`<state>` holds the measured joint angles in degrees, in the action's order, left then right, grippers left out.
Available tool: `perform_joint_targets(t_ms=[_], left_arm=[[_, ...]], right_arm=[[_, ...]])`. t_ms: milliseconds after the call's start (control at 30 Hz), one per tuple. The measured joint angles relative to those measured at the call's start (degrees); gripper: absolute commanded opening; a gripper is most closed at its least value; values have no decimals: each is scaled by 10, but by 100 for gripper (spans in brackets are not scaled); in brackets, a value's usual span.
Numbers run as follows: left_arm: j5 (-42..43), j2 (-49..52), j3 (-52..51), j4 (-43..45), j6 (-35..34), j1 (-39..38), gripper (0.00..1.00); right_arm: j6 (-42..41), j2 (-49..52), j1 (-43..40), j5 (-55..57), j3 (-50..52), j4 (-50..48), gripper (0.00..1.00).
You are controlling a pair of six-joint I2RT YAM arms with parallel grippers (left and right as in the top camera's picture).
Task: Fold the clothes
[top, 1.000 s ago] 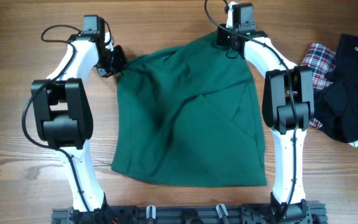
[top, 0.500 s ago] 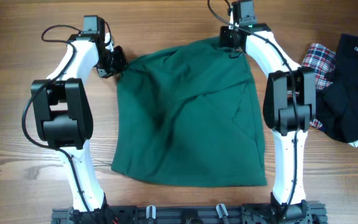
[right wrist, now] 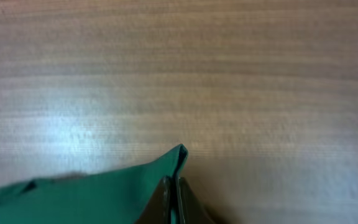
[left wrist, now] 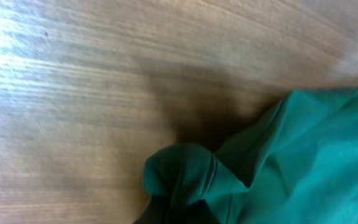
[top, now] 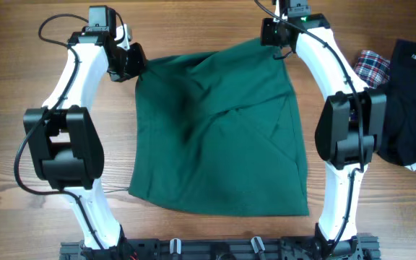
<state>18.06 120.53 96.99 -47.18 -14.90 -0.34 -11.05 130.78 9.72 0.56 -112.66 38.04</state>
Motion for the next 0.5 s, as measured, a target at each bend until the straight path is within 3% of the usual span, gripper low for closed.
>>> perform_joint_targets(t_ms=[500], left_arm=[[14,-1,0,-146,3,0,4]], right_arm=[[-57,-52,-1,0,-2,218,4]])
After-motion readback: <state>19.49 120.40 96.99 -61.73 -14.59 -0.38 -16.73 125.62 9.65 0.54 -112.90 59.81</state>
